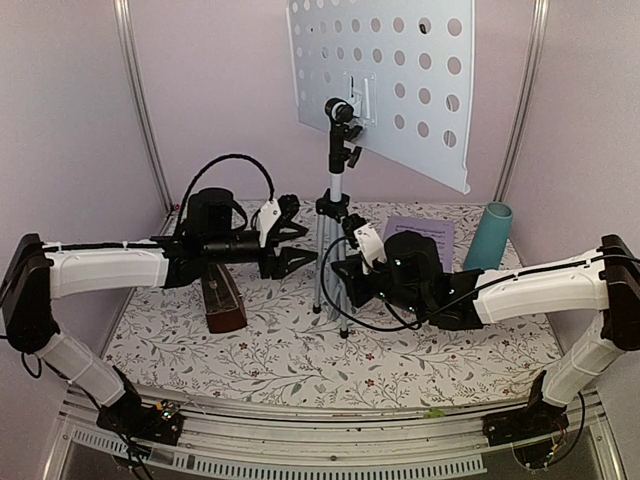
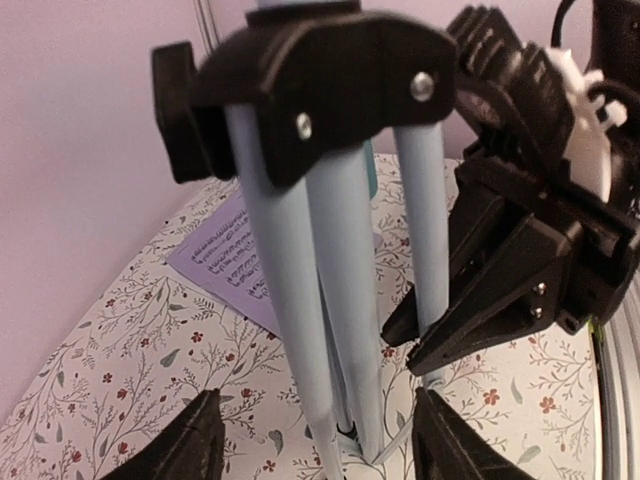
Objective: Set up the instrument practice props
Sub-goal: Open the music stand at the center of the board.
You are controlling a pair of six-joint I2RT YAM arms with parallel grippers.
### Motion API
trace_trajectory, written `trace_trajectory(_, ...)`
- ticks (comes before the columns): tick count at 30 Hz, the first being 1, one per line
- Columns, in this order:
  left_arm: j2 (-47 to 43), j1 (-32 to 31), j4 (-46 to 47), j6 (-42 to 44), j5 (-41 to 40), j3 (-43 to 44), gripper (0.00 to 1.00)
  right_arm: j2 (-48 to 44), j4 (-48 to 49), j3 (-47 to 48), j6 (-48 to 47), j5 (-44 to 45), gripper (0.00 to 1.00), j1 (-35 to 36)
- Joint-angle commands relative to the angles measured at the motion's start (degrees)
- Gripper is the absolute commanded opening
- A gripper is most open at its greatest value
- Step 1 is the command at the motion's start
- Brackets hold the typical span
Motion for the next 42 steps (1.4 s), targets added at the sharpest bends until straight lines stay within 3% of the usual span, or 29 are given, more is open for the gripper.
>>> trace_trajectory(1,4.4,0.4,-3.3,4.4,5.8,5.5,0.61,1.9,-13.9,-4.1,0.1,-2.2,0.0,-0.6)
trace_trajectory(7,9.0,0.5,-3.3,6.3,4.6,8.8,0.54,1.4,-14.0,-4.6,-0.5,-2.7,0.0,-1.2)
trace_trajectory(13,11.3,0.8,-4.4,8.1,8.5,11.2,0.49,1.8,-14.3,-4.1,-0.7,-3.0,0.0,-1.2)
trace_trajectory(18,12.6,0.8,-5.6,8.5,9.8,11.3,0.4,2.4,-14.7,-3.3,-0.9,-3.0,0.0,-1.1)
trace_trajectory(22,12.9,0.7,-6.2,9.0,9.2,11.3,0.29,2.7,-15.2,-2.7,-1.3,-3.0,0.0,-1.1)
trace_trajectory(29,13.4,0.8,-8.4,8.8,5.7,12.8,0.0,2.2,-18.1,-1.5,-1.4,-2.0,0.0,-1.1)
trace_trajectory(42,11.5,1.8,-15.4,9.0,-2.1,14.6,0.0,-3.3,-28.0,-1.3,-0.6,-2.1,0.0,-1.2)
